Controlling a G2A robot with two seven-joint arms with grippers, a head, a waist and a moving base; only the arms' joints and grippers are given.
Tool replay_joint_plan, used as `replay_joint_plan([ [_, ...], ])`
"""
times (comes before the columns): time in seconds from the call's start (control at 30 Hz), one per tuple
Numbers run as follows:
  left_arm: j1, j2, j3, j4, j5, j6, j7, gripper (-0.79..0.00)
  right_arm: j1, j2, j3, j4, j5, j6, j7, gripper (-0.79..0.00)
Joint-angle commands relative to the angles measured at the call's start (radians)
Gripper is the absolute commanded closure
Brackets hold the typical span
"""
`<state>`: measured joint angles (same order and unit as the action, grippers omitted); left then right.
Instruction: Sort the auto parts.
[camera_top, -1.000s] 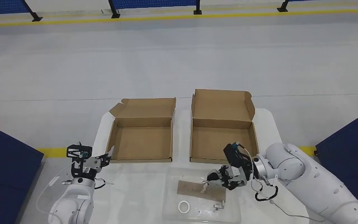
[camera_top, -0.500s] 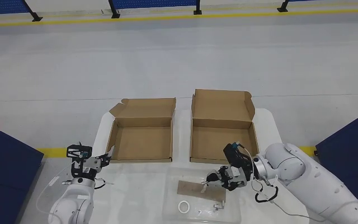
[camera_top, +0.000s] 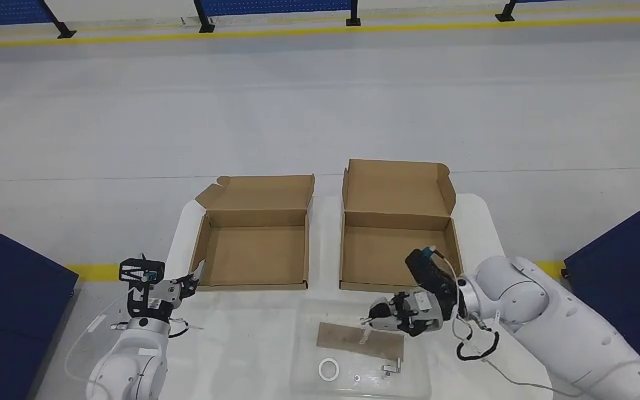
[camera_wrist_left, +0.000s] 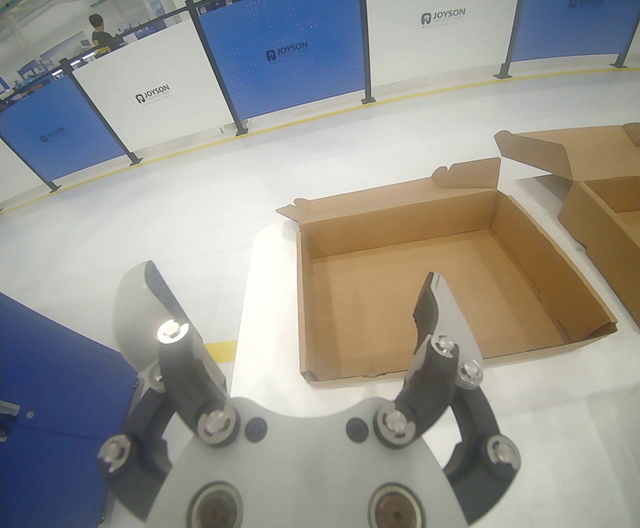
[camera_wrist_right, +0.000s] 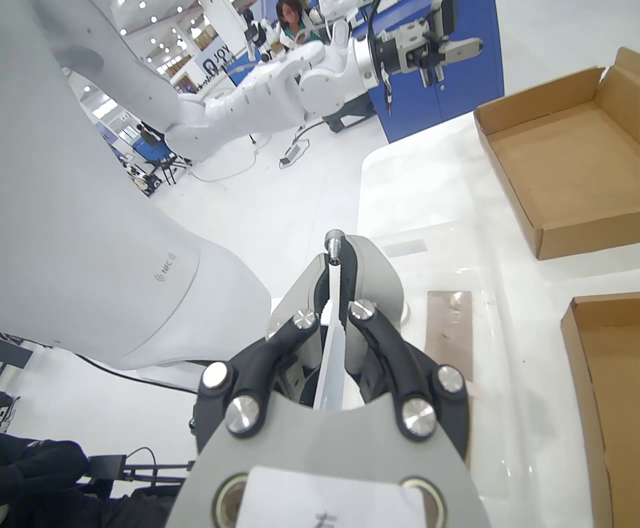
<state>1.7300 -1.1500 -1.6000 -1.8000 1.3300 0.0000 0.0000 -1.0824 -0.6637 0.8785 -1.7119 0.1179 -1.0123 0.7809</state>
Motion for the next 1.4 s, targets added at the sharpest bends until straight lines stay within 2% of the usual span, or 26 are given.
replay_joint_plan([
  [0.0,0.0,0.0,0.0,0.0,0.0,0.0,0.0,-0.785,-0.008,0.008,0.018,-0.01,0.099,0.0,0.025,0.0],
  [0.37,0.0,0.0,0.0,0.0,0.0,0.0,0.0,-0.785,-0.06,0.05,0.08,-0.081,0.387,0.0,0.027,0.0],
  [0.8,0.0,0.0,0.0,0.0,0.0,0.0,0.0,-0.785,-0.069,0.049,0.082,-0.082,0.401,0.013,0.008,0.0],
  [0.87,0.0,0.0,0.0,0.0,0.0,0.0,0.0,-0.785,-0.094,0.047,0.082,-0.09,0.461,0.0,-0.012,0.0],
  [1.0,0.0,0.0,0.0,0.0,0.0,0.0,0.0,-0.785,-0.13,0.048,0.082,-0.15,0.661,0.0,0.027,0.0],
  [1.3,0.0,0.0,0.0,0.0,0.0,0.0,0.0,-0.785,-0.114,0.055,0.032,-0.237,0.858,0.033,0.06,0.0],
  [1.37,0.0,0.0,0.0,0.0,0.0,0.0,0.0,-0.785,-0.114,0.055,0.032,-0.237,0.858,0.033,0.06,0.0],
])
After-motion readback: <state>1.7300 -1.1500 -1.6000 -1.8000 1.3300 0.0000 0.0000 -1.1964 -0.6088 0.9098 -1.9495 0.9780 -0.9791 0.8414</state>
